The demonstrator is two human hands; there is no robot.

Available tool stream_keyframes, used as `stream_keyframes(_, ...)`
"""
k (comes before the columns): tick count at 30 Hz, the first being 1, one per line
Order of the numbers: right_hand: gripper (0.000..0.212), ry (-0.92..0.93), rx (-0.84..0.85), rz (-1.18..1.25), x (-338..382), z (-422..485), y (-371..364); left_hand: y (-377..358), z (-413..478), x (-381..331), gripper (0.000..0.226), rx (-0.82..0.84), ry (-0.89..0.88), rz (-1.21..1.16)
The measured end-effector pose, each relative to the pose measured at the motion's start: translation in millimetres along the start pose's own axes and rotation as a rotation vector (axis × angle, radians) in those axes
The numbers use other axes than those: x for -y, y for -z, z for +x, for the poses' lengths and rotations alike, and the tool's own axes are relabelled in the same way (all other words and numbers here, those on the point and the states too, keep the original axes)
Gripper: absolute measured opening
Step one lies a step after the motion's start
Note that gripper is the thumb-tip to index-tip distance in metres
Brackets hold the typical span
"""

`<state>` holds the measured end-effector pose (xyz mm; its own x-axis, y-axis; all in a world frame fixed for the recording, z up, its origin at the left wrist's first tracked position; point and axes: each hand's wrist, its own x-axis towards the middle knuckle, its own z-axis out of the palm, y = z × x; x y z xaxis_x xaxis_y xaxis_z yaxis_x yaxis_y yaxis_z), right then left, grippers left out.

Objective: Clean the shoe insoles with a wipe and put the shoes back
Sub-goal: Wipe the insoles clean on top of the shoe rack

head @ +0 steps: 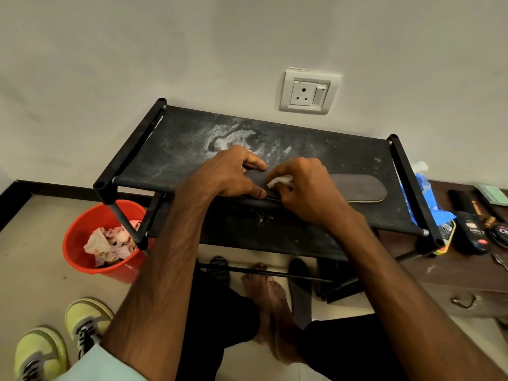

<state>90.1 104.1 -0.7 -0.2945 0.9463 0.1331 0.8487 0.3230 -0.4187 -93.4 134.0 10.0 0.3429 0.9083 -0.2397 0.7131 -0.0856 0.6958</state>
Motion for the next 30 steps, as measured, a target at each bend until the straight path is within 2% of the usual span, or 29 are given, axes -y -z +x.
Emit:
stream_keyframes(7,0.026,0.027,0.107,0.103,-1,-8,16,-1,0,1,0.067,-0.01,0.006,-0.026)
stream_keyframes(12,0.033,-0.04,0.144,0.073,-20,-15,31,-1,1,3,0.065,-0.025,0.012,-0.026)
stream_keyframes(15,0.032,-0.151,0.083,0.075,-40,-15,36,-1,1,4,0.066,-0.019,0.019,-0.02)
stream_keyframes(22,0.013,-0.48,-0.136,0.073,-90,-17,54,-1,3,5,0.065,-0.007,0.018,-0.017)
stream_keyframes(30,0.018,-0.485,-0.141,0.028,-64,-14,37,-2,5,6,0.066,-0.021,0.01,-0.006)
